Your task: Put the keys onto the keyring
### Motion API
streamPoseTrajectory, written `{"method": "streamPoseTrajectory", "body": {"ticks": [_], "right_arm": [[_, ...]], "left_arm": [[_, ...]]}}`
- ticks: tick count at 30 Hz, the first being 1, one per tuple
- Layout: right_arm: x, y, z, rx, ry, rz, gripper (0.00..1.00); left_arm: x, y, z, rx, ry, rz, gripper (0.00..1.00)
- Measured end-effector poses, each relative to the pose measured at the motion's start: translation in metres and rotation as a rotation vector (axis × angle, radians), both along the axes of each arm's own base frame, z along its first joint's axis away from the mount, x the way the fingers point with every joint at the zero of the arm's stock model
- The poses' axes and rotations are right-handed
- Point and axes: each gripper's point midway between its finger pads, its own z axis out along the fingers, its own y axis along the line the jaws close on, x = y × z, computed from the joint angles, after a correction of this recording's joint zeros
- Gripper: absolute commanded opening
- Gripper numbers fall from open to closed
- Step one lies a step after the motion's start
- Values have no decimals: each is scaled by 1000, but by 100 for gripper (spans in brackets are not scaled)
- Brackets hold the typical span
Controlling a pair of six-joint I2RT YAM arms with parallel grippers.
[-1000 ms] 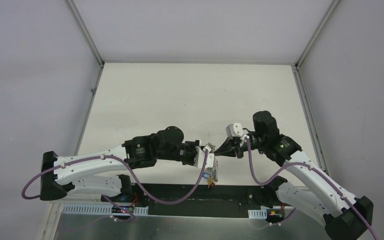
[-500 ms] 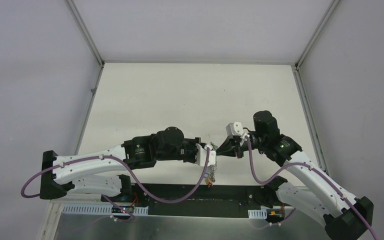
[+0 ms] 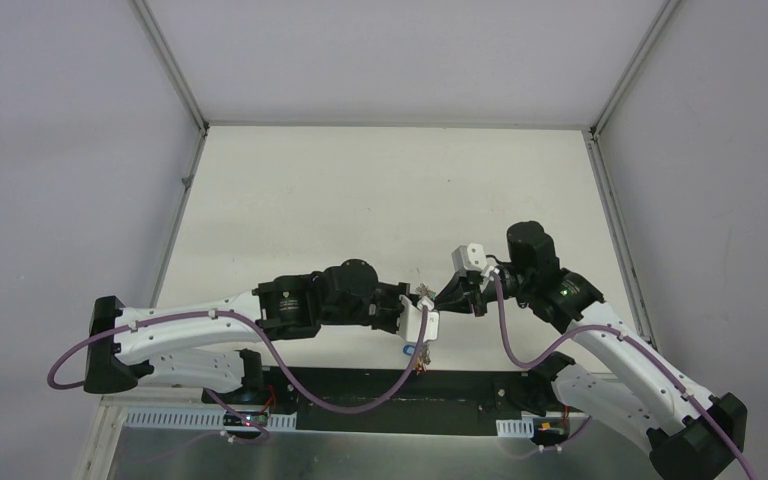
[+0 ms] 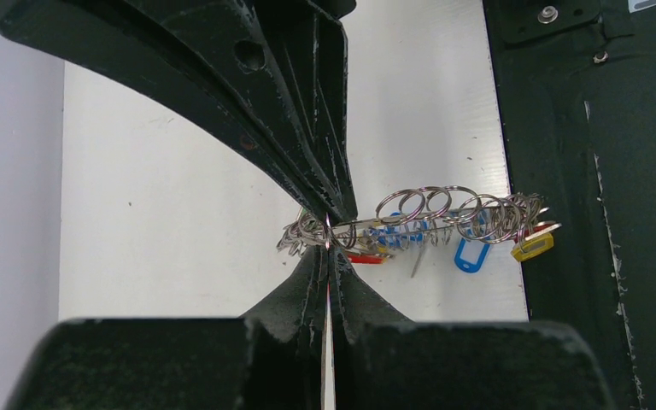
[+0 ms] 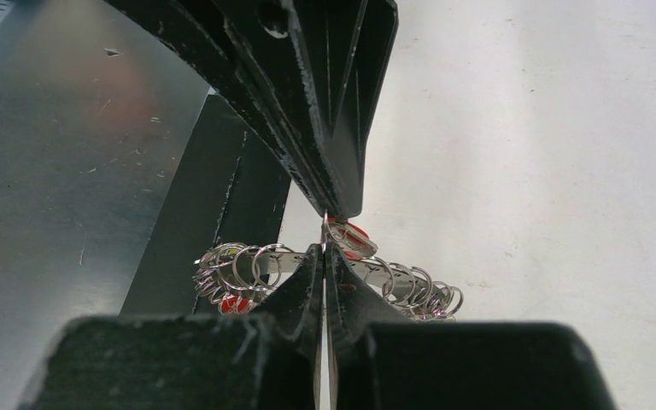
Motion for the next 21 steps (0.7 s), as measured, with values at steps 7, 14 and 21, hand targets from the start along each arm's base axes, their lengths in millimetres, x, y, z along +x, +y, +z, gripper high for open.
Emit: {"method": "streamPoseTrajectory", "body": {"ticks": [7,14,21], "right_arm": [[0,0,0,-1,2,-1,0],[1,0,-1,-7,16,-11,0],[1,-1,-2,-13,24,-20,0]], "left_arm": [[-2,-1,0,1,-10,-12,0],[-4,-2,0,2,-13,-18,0],[-7,-2,1,3,-22,-15,0]]}}
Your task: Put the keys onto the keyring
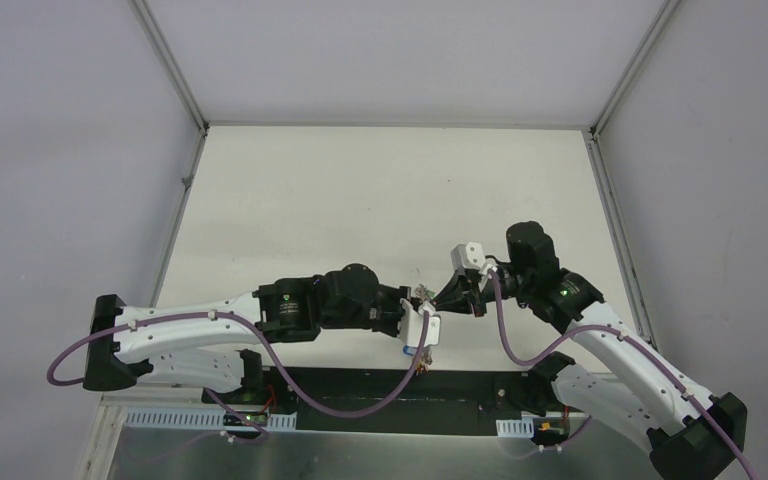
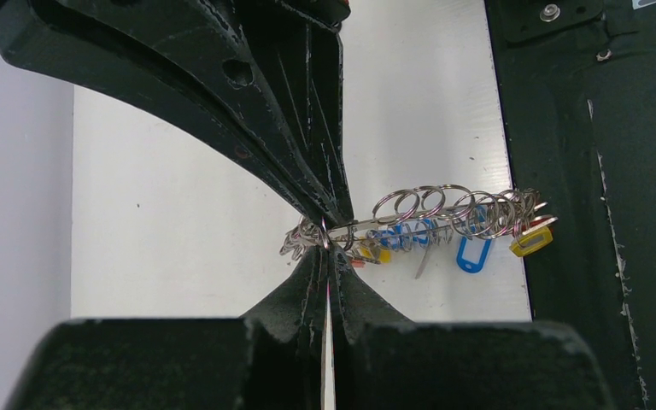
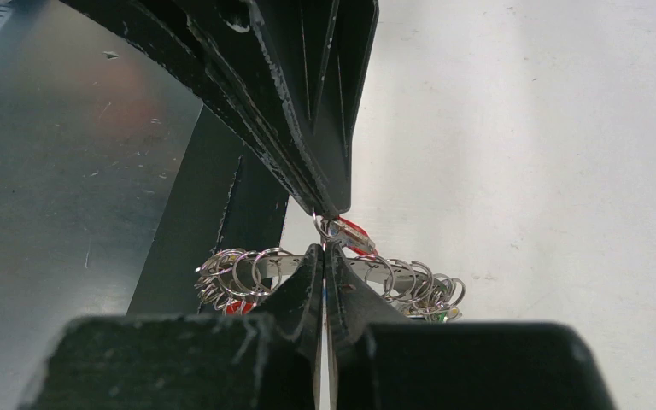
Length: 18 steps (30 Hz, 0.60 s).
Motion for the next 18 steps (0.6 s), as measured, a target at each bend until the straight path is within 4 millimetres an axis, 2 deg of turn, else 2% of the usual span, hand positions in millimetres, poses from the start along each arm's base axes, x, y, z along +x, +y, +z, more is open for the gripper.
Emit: {"method": "streamPoseTrajectory", "body": {"ticks": [18], "right_arm": [[1,0,0,-3,3,-6,0]], "left_arm": [[1,3,-2,15,-15,29,0]]}}
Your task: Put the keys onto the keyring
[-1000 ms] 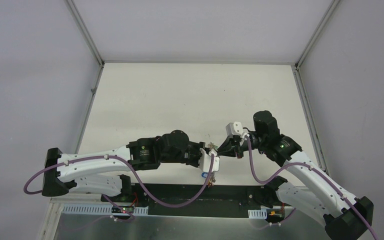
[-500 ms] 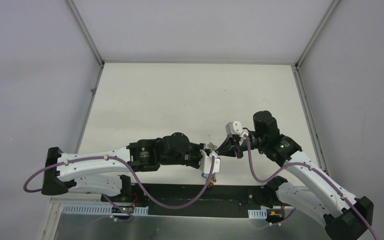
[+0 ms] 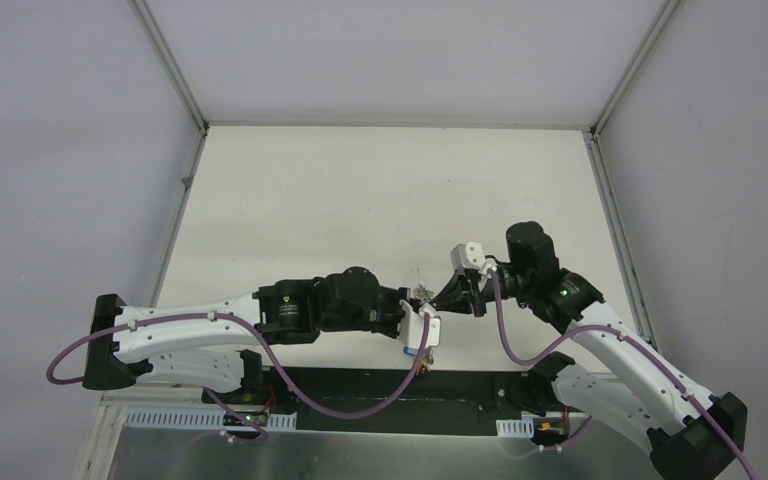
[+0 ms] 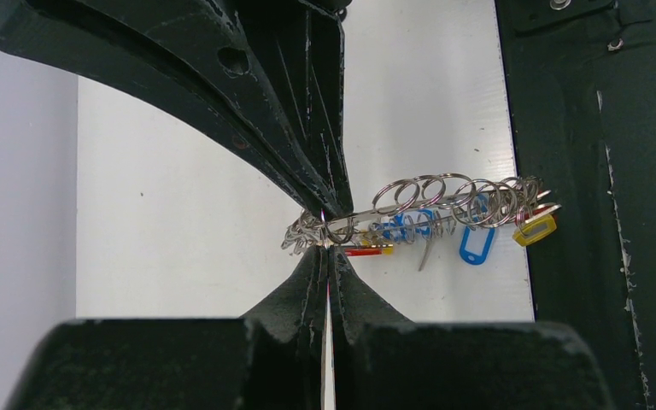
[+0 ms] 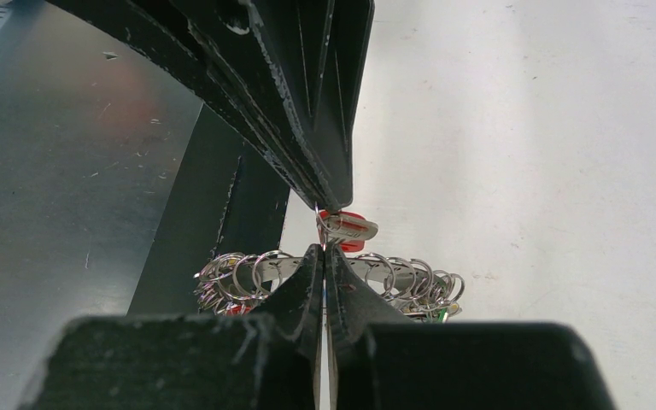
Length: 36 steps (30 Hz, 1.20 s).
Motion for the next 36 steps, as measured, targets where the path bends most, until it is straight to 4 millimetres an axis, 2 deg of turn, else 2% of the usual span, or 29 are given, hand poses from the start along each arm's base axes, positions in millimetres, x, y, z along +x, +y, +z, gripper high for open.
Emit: {"method": "streamPoseTrajectory", "body": {"ticks": [28,36], "right_arm": [[-1,0,1,11,-2,-3,0],[2,-2,-5,40,38,-89,0]], "left_arm": [[-3,5,-13,38,18,20,0],[-5,5,-32,112,21,22,0]]}}
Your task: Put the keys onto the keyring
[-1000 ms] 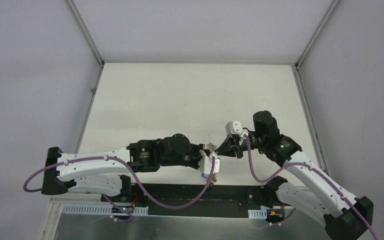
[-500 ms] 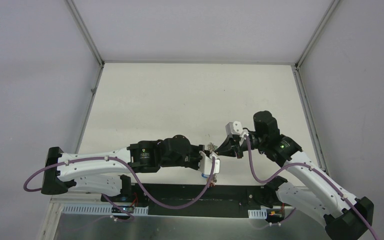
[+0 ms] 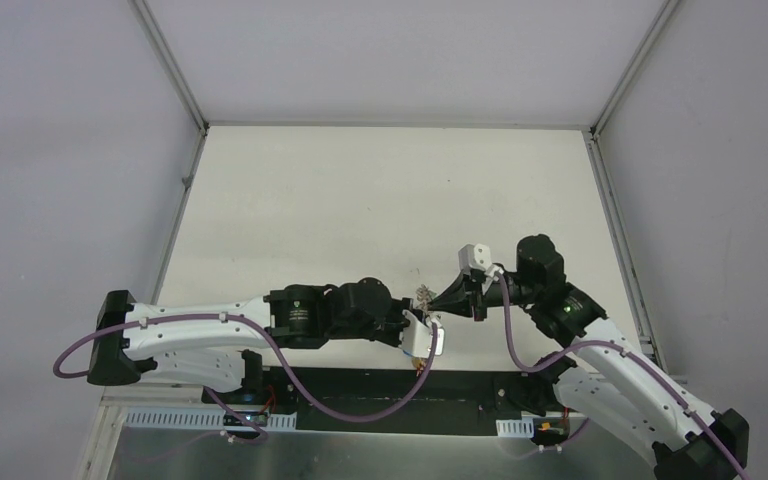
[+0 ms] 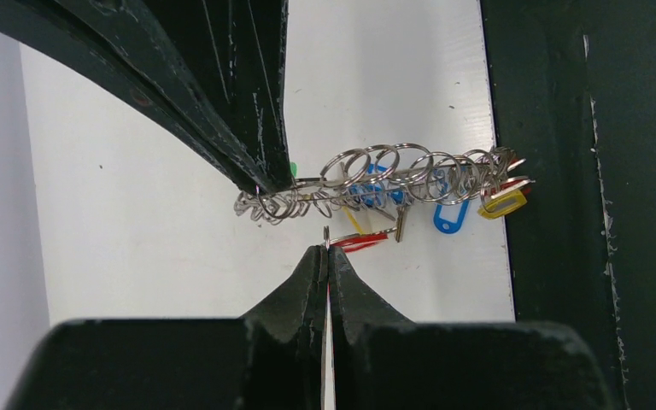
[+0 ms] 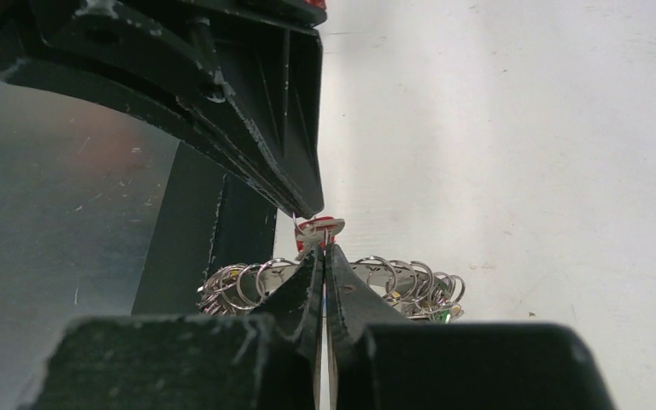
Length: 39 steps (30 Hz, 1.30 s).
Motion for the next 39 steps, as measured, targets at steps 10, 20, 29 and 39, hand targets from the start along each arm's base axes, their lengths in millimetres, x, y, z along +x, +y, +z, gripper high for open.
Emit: {"method": "streamPoseTrajectory", "body": {"ticks": [10,20,29,39], "right_arm": [[5,-2,1,42,22,-88,0],[-17,-4,-6,42,-38,73,0],[-31,-9,-16,39,-111,174,0],[-35,-10,-13,55,-147,203,0]], "left_arm": [[0,2,-1,10,-7,9,0],[5,11,14,-37,-30,40,0],[-4,10,23,-71,-31,-21,0],[-16,-7,7,-32,-21,-118,0]]}}
